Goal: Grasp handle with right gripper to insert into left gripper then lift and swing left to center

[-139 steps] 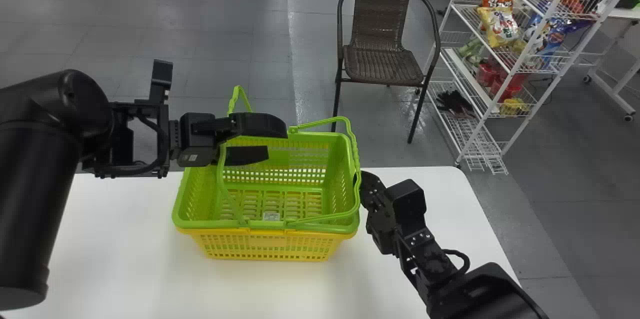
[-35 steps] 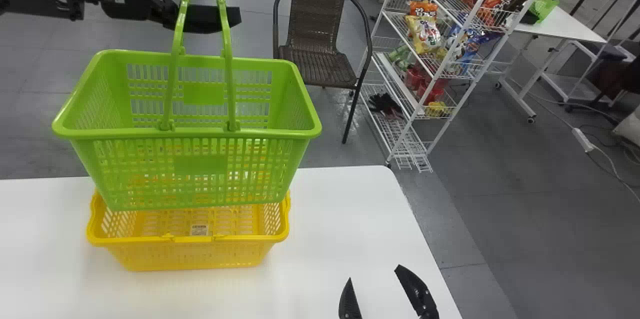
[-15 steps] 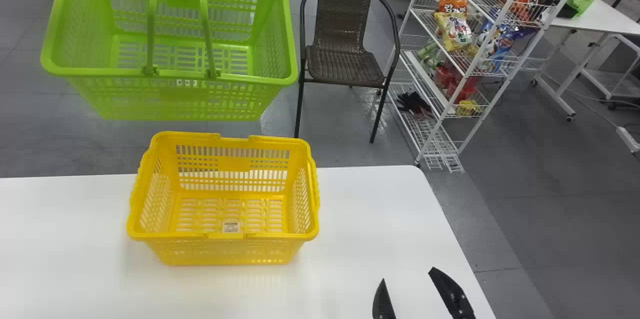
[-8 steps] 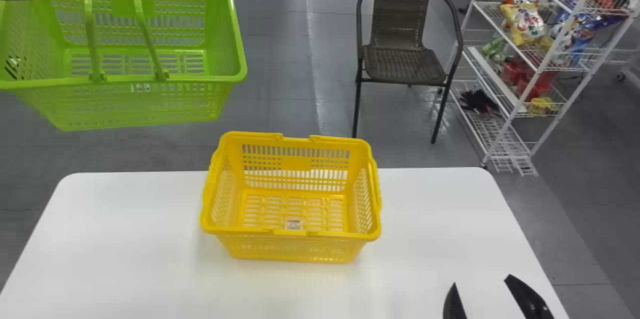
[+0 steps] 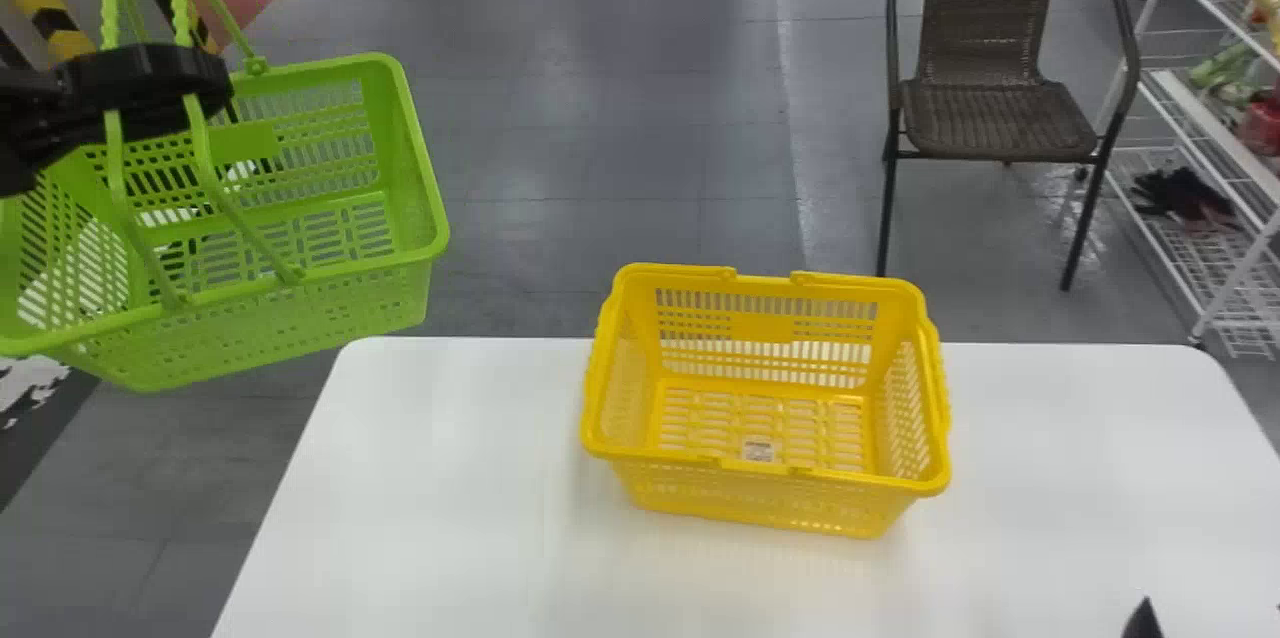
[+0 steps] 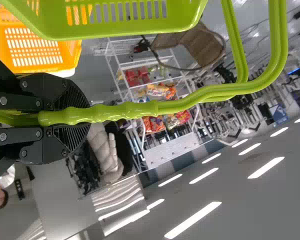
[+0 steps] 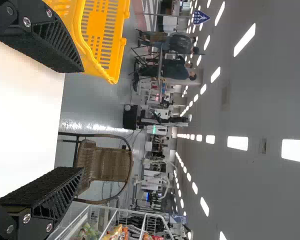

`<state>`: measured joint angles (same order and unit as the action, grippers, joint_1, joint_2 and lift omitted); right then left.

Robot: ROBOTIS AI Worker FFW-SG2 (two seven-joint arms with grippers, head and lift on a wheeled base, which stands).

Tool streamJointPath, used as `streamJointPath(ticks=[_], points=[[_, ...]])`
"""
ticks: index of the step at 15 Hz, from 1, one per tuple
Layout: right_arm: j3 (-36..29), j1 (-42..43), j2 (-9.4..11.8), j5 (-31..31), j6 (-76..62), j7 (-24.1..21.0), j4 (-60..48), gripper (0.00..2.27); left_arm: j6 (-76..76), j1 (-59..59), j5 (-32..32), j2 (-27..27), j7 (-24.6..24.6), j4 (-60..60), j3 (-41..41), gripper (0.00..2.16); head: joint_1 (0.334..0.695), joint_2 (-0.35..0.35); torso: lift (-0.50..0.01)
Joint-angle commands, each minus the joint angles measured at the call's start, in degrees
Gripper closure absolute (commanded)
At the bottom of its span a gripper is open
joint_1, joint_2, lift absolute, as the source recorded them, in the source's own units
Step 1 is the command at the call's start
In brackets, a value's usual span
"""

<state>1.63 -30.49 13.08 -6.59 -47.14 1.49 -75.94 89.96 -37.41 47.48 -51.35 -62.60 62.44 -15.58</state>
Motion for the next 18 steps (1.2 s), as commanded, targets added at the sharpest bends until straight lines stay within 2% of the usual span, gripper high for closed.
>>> streamJointPath(ticks=[1, 4, 8, 13, 18], points=[[-0.31, 0.00, 0.02, 0.00, -0.01, 0.00, 0.09, 0.13, 0.07, 14.29, 1.83, -1.29, -0.07, 7.52, -11.58, 2.13, 0.695, 0.214, 0.000], [-0.40, 0.00, 0.11, -0.09, -0.18, 0.00, 0.53, 0.13, 0.07, 32.57, 5.34, -0.15, -0.42, 17.28, -24.23, 2.13, 0.695, 0.268, 0.000], [-0.40, 0.35, 0.37, -0.88, -0.36, 0.44, 1.06, 0.13, 0.07, 50.50, 7.89, 6.88, -0.42, 32.13, -35.22, 2.13, 0.695, 0.289, 0.000], [-0.66, 0.79, 0.55, -0.88, 0.17, 0.53, 1.32, 0.13, 0.07, 65.09, 10.17, 18.75, -0.07, 49.80, -41.20, 2.13, 0.695, 0.252, 0.000], [-0.66, 0.88, 0.55, -1.05, 0.17, 0.53, 1.23, 0.13, 0.07, 71.77, 12.90, 30.44, 0.63, 64.74, -39.09, 2.13, 0.695, 0.133, 0.000]])
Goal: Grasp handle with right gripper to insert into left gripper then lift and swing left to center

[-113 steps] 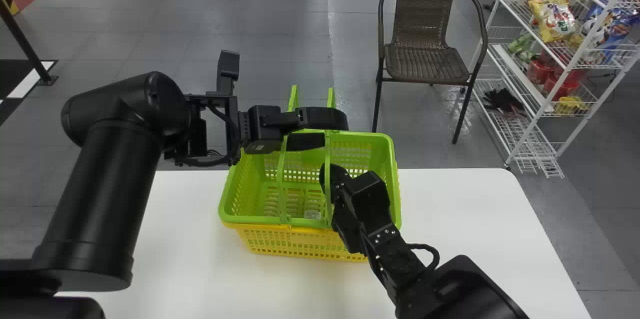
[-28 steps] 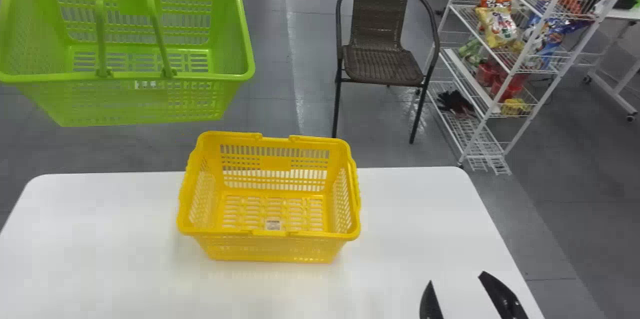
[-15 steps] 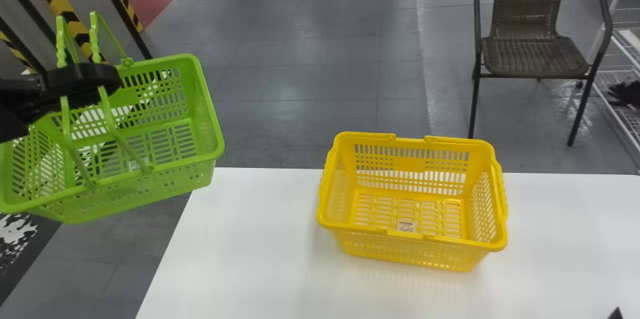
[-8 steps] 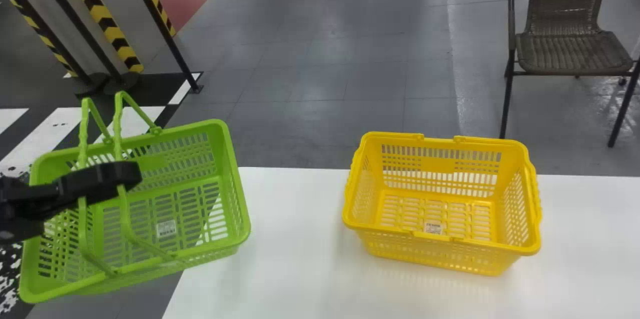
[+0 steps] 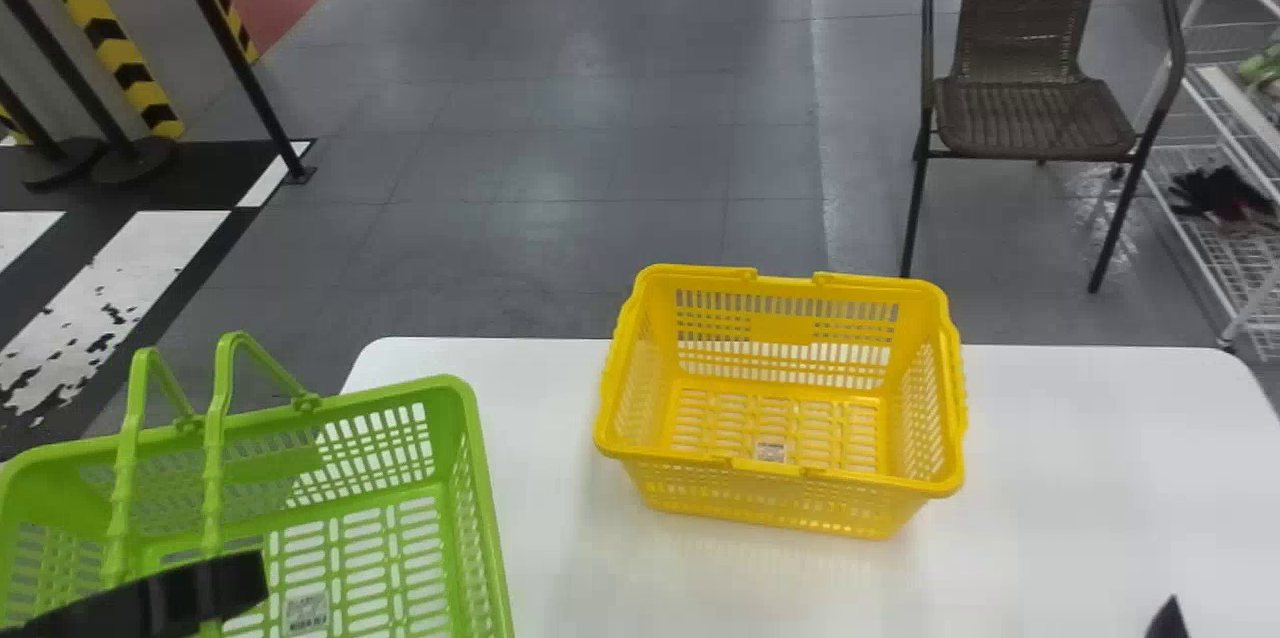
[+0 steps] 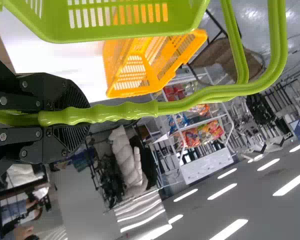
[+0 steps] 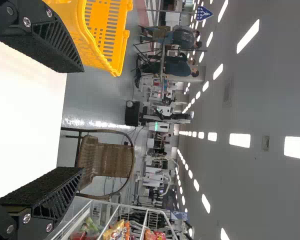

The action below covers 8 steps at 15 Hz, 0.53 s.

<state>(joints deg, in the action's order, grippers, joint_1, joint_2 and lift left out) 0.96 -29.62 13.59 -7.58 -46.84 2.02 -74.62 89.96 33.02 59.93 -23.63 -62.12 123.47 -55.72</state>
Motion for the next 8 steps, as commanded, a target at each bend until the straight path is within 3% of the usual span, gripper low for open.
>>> streamJointPath(ticks=[1, 8], points=[[0.00, -0.09, 0.03, -0.07, -0.48, 0.00, -0.18, 0.13, 0.07, 2.23, 0.45, 4.55, 0.51, 5.64, 2.81, 2.13, 0.695, 0.067, 0.000], [0.09, -1.41, 0.12, -0.07, -0.48, 0.09, -2.81, 0.13, 0.07, 3.81, 0.45, 10.09, 4.37, 9.77, 18.46, 2.13, 0.695, -0.178, 0.000]])
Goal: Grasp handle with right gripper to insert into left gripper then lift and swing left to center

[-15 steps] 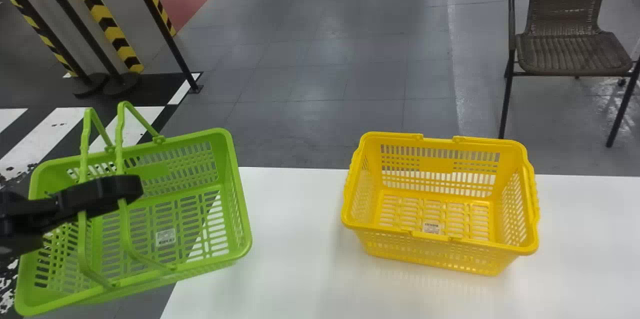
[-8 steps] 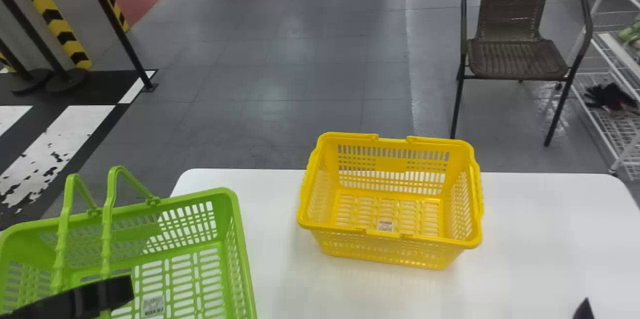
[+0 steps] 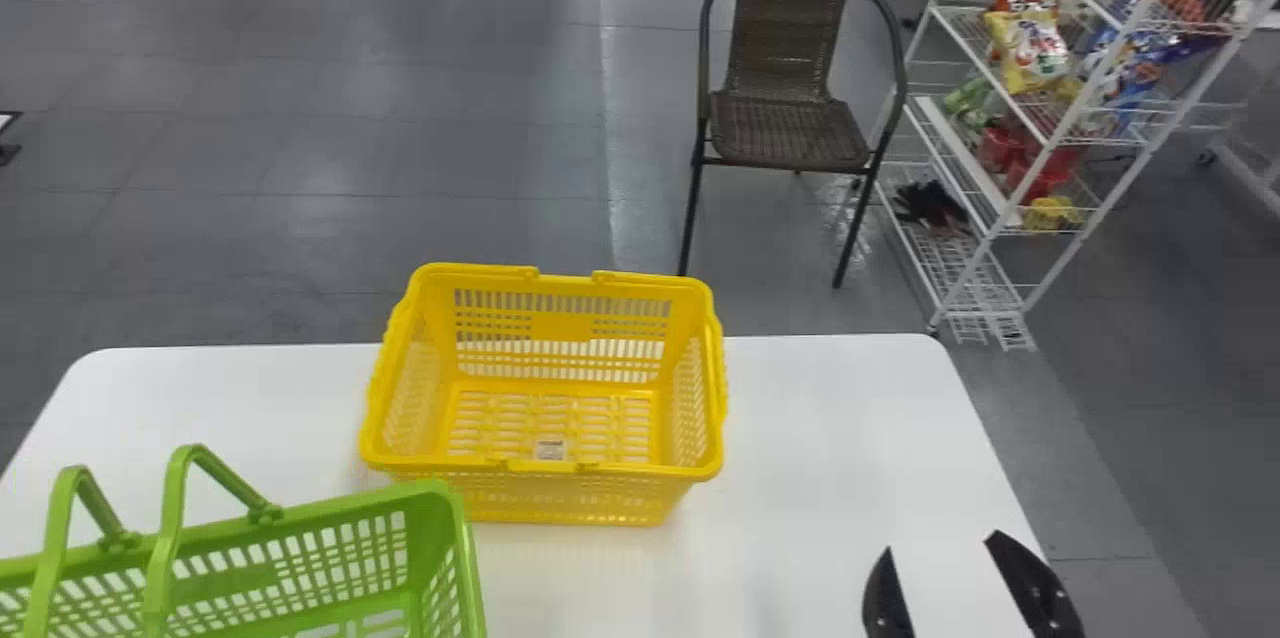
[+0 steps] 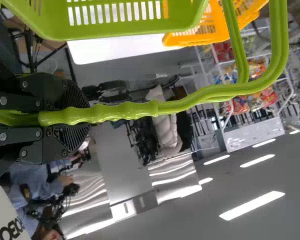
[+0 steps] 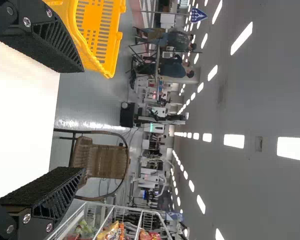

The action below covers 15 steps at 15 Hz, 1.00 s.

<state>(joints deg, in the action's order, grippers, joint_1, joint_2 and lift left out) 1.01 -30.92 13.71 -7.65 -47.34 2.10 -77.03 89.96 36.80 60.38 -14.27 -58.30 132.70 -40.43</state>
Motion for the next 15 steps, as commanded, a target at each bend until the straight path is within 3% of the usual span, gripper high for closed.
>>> streamJointPath(ticks=[1, 5, 9, 15], points=[[0.31, -0.11, 0.00, 0.00, 0.20, 0.01, -0.75, 0.13, 0.07, -0.41, 0.00, 1.09, 2.31, 1.33, 6.33, 2.13, 0.695, -0.203, 0.000], [1.10, -0.99, -0.09, 0.00, 0.55, -0.08, -3.12, 0.13, 0.07, -4.89, -2.64, 3.64, 6.53, 1.24, 16.70, 2.13, 0.695, -0.339, 0.000], [1.45, -2.04, -0.09, 0.27, 1.08, 0.01, -5.76, 0.13, 0.07, -7.35, -7.65, 5.57, 8.73, 0.10, 22.50, 2.13, 0.695, -0.350, 0.000], [1.89, -2.83, -0.09, 0.79, 1.60, 0.01, -7.43, 0.13, 0.07, -8.85, -7.73, 5.48, 11.63, -2.80, 25.14, 2.13, 0.695, -0.350, 0.000]])
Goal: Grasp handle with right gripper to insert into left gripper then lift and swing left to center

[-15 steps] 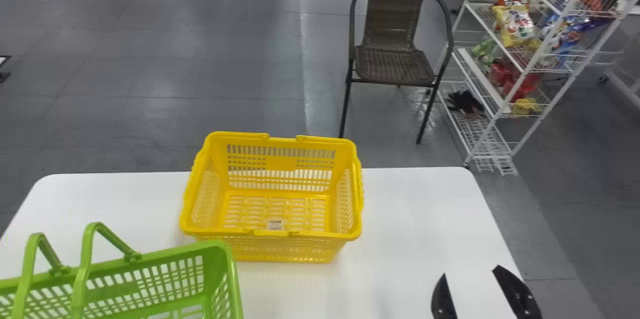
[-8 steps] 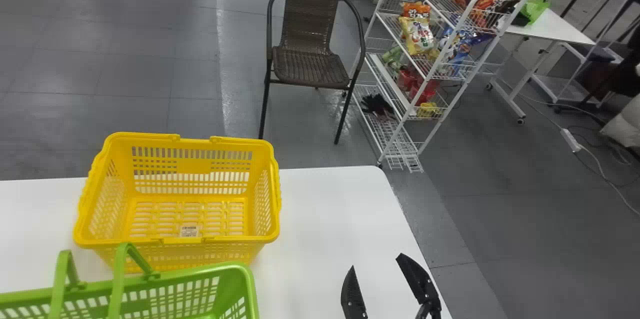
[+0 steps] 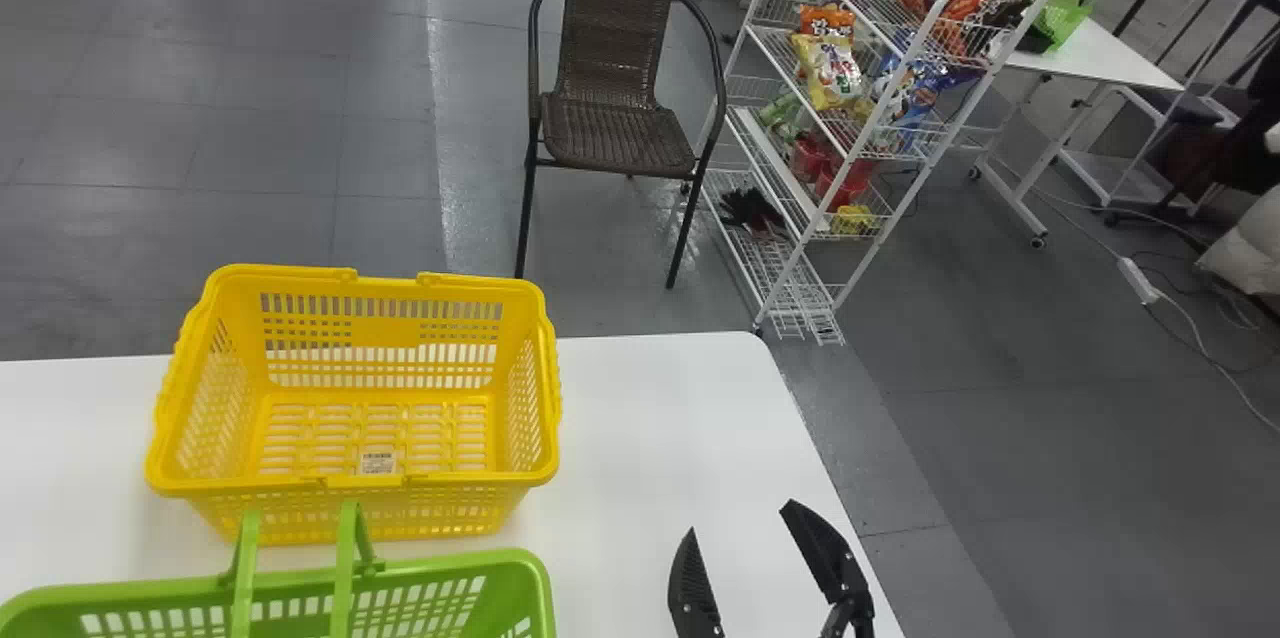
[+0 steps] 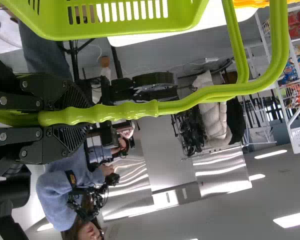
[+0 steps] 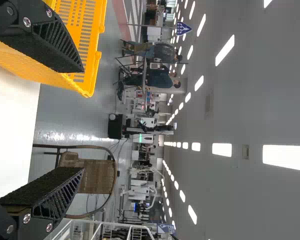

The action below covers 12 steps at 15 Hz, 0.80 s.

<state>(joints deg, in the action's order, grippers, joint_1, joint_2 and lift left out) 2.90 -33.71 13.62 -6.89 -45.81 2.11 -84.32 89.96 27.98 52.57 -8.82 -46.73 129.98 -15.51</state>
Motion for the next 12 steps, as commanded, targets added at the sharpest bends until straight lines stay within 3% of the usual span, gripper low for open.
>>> streamJointPath(ticks=[1, 12], points=[[0.00, -0.13, 0.09, 0.03, 0.07, 0.00, -0.14, 0.13, 0.07, -0.03, 0.69, 0.03, 0.15, -0.08, 0.22, 2.13, 0.695, -0.350, 0.000], [0.09, -0.13, 0.09, 0.03, 0.25, 0.00, -0.14, 0.13, 0.07, -0.20, 3.85, 0.82, 2.26, -1.66, -0.05, 2.13, 0.695, -0.350, 0.000]])
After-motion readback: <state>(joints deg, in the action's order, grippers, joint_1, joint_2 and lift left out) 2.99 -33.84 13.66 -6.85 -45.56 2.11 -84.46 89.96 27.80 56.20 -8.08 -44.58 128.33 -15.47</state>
